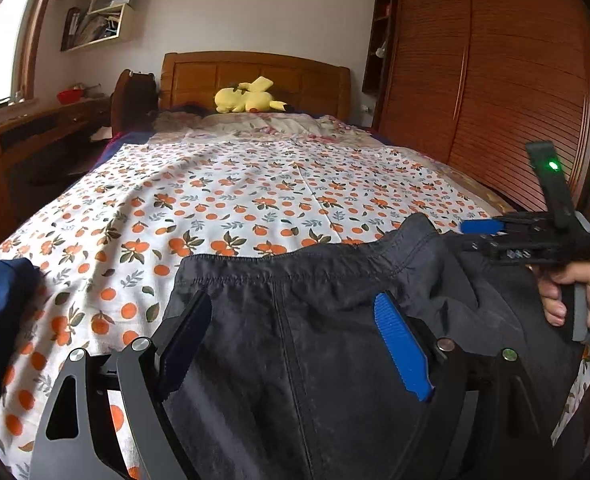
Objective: Fold large clothes
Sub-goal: 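Lower the folded hem onto the jacket and open the left gripper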
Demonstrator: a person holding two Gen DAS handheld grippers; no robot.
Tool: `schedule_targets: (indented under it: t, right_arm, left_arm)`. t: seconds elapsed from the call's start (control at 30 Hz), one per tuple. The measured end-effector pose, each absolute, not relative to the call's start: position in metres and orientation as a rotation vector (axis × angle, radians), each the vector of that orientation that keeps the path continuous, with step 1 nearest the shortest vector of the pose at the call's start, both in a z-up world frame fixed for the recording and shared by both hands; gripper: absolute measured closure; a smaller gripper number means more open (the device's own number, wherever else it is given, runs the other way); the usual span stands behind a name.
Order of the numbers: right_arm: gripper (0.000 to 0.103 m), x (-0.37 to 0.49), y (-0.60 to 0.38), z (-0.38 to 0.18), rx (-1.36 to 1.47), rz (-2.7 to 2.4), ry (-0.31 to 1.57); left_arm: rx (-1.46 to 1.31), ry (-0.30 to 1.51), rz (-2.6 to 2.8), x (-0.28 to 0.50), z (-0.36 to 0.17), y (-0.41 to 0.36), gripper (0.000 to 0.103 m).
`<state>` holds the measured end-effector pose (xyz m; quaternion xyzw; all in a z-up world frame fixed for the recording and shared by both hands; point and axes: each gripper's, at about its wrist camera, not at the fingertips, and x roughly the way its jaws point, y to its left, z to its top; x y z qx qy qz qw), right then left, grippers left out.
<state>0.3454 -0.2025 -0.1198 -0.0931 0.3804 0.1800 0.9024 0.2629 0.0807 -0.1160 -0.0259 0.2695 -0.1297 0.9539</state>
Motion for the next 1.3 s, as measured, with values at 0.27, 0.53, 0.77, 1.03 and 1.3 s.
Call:
schedule_targets:
  t: [0.27, 0.53, 0.77, 1.03, 1.3]
  right_arm:
    - [0.071, 0.378, -0.184, -0.134, -0.221, 0.309, 0.858]
    - [0.077, 0.4, -0.178, -0.152, -0.262, 0.254, 0.923]
    - [0.074, 0.408, -0.176, -0.154, -0.264, 0.243, 0.947]
    - [0.096, 0.4, -0.158, -0.139, -0.278, 0.32, 0.832]
    - [0.095, 0.424, -0.163, -0.157, -0.322, 0.256, 0.875]
  left_arm:
    - [-0.035, 0.547, -0.282, 0.259, -0.122, 0.079, 0.018]
    - [-0.026, 0.537, -0.295, 0.257, -0.122, 0.077, 0.018]
    - [-0.026, 0.535, -0.303, 0.256, -0.121, 0.076, 0.018]
    - [-0.033, 0.538, -0.302, 0.256, -0.12, 0.078, 0.018]
    - [-0.027, 0.534, -0.3, 0.255, -0.119, 0.075, 0.018]
